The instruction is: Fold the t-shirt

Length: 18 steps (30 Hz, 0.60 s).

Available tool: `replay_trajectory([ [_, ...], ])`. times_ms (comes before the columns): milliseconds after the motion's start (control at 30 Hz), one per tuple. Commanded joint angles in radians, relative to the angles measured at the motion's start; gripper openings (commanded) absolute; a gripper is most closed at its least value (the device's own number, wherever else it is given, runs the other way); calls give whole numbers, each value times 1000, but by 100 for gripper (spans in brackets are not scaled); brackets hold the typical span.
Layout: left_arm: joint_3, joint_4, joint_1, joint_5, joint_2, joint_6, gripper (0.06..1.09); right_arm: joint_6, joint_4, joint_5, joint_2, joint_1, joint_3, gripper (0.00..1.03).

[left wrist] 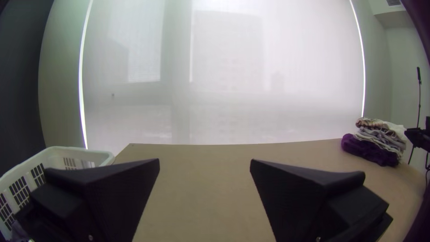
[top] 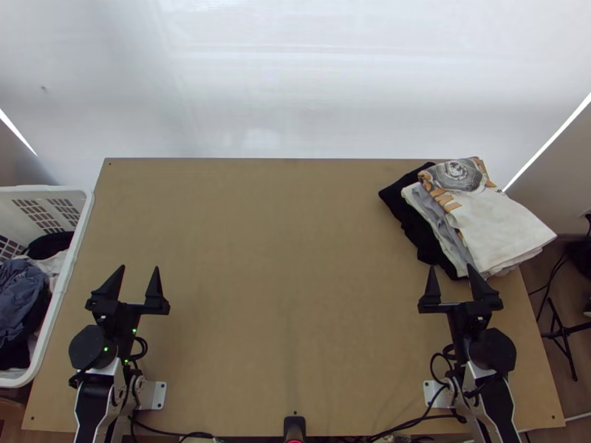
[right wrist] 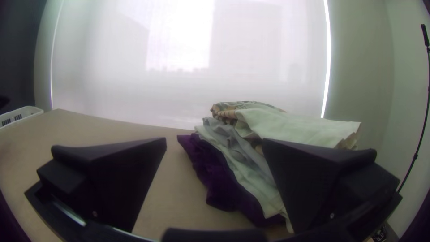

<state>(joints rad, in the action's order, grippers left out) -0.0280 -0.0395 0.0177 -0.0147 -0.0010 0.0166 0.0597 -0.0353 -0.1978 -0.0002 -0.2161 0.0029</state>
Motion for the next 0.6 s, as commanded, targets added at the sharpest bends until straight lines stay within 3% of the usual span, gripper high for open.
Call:
replay_trajectory([
  [0,-10,-26,10,-2,1,26,104,-1,0,0,0,0,0,99],
  [133,-38,16,-21,-42,-1,6,104,-1,0,0,0,0,0,99],
  [267,-145,96,-134,-42,41,-101,104,-1,0,0,0,0,0,99],
  [567,-627,64,-412,-25,513,-86,104,-1,0,0,0,0,0,99],
])
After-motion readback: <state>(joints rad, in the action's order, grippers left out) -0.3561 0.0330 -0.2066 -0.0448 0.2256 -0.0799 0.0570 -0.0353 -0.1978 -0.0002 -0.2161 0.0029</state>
